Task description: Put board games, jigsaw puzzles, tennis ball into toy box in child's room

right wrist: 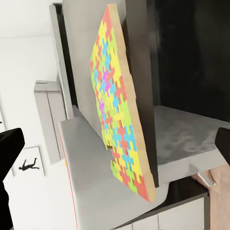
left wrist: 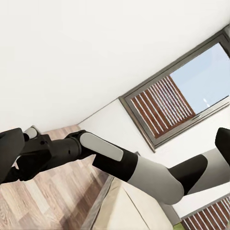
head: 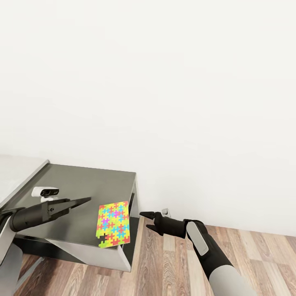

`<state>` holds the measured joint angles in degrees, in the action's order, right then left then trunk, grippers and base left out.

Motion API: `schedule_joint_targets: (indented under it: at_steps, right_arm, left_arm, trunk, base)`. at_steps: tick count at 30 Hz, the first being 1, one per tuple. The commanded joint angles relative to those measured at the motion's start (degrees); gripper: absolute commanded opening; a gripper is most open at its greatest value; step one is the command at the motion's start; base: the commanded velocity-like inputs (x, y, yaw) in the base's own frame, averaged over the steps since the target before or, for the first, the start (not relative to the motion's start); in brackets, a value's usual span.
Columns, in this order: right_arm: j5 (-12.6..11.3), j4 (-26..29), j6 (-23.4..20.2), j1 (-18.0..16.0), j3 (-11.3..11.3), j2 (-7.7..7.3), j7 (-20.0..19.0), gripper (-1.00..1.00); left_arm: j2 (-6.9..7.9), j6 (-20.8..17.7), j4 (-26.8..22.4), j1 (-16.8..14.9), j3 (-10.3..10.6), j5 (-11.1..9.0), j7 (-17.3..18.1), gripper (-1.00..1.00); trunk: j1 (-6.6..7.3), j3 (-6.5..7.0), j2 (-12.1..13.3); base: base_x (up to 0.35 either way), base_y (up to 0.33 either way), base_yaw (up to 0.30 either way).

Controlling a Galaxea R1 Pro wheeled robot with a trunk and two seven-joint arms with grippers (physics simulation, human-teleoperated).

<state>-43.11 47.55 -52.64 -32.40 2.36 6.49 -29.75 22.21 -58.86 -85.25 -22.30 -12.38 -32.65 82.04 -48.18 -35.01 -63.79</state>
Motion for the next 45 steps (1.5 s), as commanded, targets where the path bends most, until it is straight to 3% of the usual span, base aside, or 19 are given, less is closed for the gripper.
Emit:
schedule_joint_targets:
  at_steps: [1, 45]
  right_arm:
    - [0.2, 0.0, -0.2, 0.0, 0.0, 0.03, -0.2, 1.00]
    - [0.2, -0.1, -0.2, 0.0, 0.0, -0.07, -0.2, 1.00]
  left_arm:
    - [0.02, -0.6, 0.0, 0.0, 0.0, -0.1, 0.1, 1.00]
    - [-0.40, -0.3, 0.2, 0.0, 0.0, 0.1, 0.0, 1.00]
  trunk:
    - [0.00, -0.05, 0.0]
    - [0.00, -0.05, 0.0]
  base:
    - [0.000, 0.037, 0.000]
    - [0.000, 0.053, 0.000]
